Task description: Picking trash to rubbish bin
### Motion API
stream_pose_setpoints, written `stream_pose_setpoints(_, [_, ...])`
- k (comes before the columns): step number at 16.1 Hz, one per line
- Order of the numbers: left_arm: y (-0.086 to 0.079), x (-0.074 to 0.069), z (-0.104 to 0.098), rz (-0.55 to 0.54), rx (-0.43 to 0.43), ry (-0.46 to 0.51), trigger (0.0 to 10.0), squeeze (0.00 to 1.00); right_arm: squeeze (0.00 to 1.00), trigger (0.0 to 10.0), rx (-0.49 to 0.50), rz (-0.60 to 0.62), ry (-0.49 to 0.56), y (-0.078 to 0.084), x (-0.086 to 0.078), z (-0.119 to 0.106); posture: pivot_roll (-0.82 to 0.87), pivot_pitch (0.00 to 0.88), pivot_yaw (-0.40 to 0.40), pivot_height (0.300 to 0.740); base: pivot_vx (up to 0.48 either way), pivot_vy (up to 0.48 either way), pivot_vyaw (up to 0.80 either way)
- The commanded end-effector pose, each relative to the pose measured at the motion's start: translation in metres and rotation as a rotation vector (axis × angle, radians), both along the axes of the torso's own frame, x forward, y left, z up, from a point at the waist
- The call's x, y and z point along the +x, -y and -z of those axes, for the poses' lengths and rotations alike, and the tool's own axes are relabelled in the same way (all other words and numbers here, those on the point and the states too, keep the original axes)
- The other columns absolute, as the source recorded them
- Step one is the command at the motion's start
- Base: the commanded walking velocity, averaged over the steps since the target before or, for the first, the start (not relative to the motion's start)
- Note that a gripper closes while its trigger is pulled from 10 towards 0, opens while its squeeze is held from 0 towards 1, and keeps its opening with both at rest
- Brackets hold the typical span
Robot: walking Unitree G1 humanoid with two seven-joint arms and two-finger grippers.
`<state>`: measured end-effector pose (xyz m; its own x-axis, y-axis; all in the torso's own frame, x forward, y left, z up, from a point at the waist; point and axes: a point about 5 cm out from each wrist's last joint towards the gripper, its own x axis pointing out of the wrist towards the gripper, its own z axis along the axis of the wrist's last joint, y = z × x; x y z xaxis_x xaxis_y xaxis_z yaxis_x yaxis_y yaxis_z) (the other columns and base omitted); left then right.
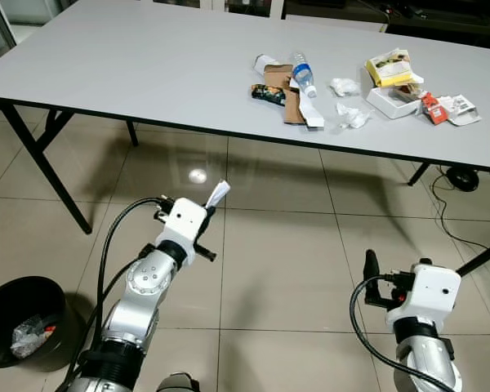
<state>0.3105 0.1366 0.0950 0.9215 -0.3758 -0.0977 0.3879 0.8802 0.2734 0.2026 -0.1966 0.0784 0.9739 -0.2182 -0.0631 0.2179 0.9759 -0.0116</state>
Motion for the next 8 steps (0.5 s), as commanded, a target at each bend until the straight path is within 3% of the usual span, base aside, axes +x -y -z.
stream_pose_setpoints(1, [0.004, 0.003, -0.001, 0.006, -0.002, -0.003, 10.0, 0.0, 0.0, 10.0, -0.002, 0.028, -0.005, 0.003, -0.003, 0.002, 0.15, 0.096, -0.042, 0.74, 0.0, 0.0, 0.0])
stream_pose_setpoints(2, [0.007, 0.005, -0.002, 0.013, -0.005, -0.003, 10.0, 0.0, 0.0, 10.0, -0.003, 0.032, -0.007, 0.002, -0.002, 0.002, 0.14, 0.093, -0.037, 0.74, 0.0, 0.0, 0.0])
stream_pose_setpoints(8, [0.021, 0.014, -0.004, 0.055, -0.027, -0.006, 10.0, 0.0, 0.0, 10.0, -0.011, 0.071, -0.007, 0.005, -0.004, 0.003, 0.12, 0.072, -0.018, 0.74, 0.0, 0.0, -0.79])
